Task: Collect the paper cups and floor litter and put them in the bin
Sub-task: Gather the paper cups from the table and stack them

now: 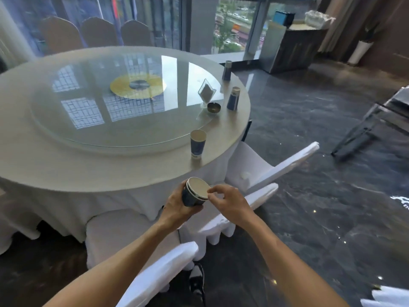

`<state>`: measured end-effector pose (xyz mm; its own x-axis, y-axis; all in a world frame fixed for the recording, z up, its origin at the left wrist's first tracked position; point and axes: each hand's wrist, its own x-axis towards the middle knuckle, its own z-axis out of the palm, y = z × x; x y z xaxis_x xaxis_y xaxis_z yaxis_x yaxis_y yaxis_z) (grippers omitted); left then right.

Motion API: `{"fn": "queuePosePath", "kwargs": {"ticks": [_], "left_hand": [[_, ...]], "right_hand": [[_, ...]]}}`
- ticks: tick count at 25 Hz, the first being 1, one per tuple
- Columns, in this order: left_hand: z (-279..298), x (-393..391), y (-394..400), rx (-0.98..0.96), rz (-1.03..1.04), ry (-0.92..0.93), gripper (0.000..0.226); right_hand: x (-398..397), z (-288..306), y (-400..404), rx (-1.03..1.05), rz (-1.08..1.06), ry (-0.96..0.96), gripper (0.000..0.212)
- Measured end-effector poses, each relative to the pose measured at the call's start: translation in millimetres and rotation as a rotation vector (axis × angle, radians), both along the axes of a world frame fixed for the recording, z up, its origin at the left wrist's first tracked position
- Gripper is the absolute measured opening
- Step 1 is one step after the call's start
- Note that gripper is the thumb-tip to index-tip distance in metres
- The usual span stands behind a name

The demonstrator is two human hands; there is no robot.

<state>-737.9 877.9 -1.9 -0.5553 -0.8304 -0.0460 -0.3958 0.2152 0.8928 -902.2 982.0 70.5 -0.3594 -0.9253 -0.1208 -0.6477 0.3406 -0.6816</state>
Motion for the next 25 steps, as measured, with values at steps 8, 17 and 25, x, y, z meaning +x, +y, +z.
{"fn": "queuePosePath", "kwargs": {"ticks": [8,17,25], "left_hand": [[-43.6,-89.4,-87.1,0.159,0.138,0.023,0.083],[-74.0,-104.2,-104.3,0.26,0.313,-0.049,0.09],[-90.3,-153.4,-88.0,0.278,0.473,-0.119,0.088]], "right_hand": [[-118.5,-50.1,-97.7,0.238,0.07,0.155,0.061],[-169.3,-111.0,-161.5,0.456,0.202,0.18,0.074],[-229.1,-150.7,-185.1,0.567,0.451,0.32,0.087]]}}
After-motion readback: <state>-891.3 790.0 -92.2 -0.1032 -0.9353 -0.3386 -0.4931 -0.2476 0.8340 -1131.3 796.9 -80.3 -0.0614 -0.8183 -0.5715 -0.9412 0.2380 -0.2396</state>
